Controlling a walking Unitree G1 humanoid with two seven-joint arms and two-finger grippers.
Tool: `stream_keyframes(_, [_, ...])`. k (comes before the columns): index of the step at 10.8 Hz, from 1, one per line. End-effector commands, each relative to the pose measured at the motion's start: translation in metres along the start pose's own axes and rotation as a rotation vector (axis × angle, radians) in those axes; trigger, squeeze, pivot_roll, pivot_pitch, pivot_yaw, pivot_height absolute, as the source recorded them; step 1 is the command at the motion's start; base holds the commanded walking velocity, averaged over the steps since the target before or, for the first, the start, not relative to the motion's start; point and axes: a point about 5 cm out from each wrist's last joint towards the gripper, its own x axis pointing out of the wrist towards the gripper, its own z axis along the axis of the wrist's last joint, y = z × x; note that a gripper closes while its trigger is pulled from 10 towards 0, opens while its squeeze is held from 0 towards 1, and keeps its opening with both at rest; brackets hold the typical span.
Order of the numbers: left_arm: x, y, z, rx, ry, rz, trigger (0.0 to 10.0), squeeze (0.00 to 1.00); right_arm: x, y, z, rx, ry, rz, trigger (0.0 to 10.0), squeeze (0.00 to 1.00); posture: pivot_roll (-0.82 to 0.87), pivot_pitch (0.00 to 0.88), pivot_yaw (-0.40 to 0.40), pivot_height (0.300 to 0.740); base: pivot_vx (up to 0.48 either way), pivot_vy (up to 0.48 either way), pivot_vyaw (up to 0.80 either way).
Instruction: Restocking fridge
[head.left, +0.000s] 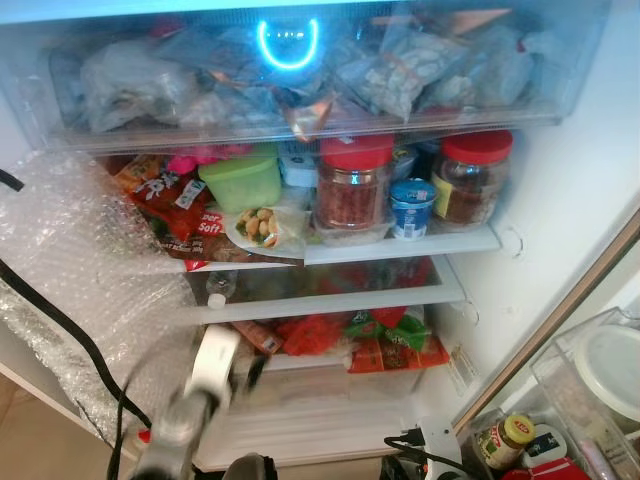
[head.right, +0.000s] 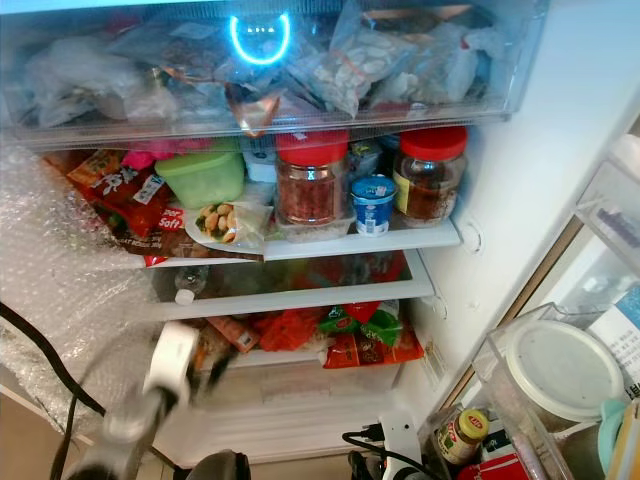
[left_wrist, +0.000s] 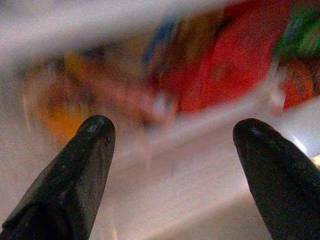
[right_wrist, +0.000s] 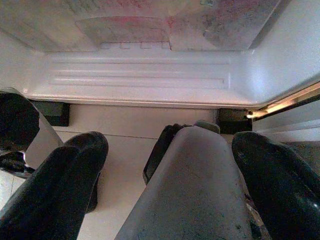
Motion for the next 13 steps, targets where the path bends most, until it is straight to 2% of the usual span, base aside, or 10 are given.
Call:
stream_keyframes(1, [-0.004, 0.004, -0.012, -0.023, 0.073, 0.024, 10.0, 0.0, -0.003, -0.002, -0.018, 0.014, 0.068, -0.014, 10.0, 0.0, -0.01, 0.0, 0.025, 0.64, 0.0, 0.0, 0.0])
stream_keyframes(2, [-0.009, 0.004, -0.026, -0.032, 0.142, 0.045, 10.0, 0.0, -0.003, -0.002, -0.018, 0.011, 0.071, -0.014, 10.0, 0.0, -0.01, 0.0, 0.024, 0.64, 0.0, 0.0, 0.0])
stream_keyframes(3, [-0.019, 0.007, -0.045, -0.066, 0.246, 0.11, 10.0, 0.0, -0.003, -0.002, -0.018, 0.011, 0.072, -0.013, 10.0, 0.0, 0.0, 0.0, 0.024, 0.64, 0.0, 0.0, 0.0])
stream_keyframes(4, [-0.031, 0.006, -0.066, -0.18, 0.337, 0.183, 10.0, 0.0, -0.003, -0.001, -0.017, 0.0, 0.074, -0.01, 10.0, 0.0, -0.01, 0.0, 0.024, 0.64, 0.0, 0.0, 0.0])
stream_keyframes(5, [-0.041, 0.002, -0.082, -0.212, 0.421, 0.224, 10.0, 0.0, -0.003, -0.001, -0.017, 0.001, 0.074, -0.011, 10.0, 0.0, 0.0, 0.0, 0.02, 0.64, 0.0, 0.0, 0.0])
stream_keyframes(8, [-0.049, -0.001, -0.094, -0.227, 0.484, 0.252, 10.0, 0.0, -0.002, -0.001, -0.017, -0.001, 0.078, -0.014, 10.0, 0.0, 0.0, 0.0, 0.024, 0.64, 0.0, 0.0, 0.0])
stream_keyframes(10, [-0.067, 0.011, -0.107, -0.228, 0.541, 0.345, 10.0, 0.0, -0.002, 0.0, -0.017, 0.003, 0.079, -0.015, 10.0, 0.0, 0.0, 0.0, 0.027, 0.64, 0.0, 0.0, 0.0])
stream_keyframes(13, [-0.082, 0.015, -0.119, -0.239, 0.577, 0.372, 10.0, 0.0, -0.002, -0.001, -0.016, -0.014, 0.079, -0.019, 10.0, 0.0, 0.0, 0.0, 0.027, 0.64, 0.0, 0.081, 0.0])
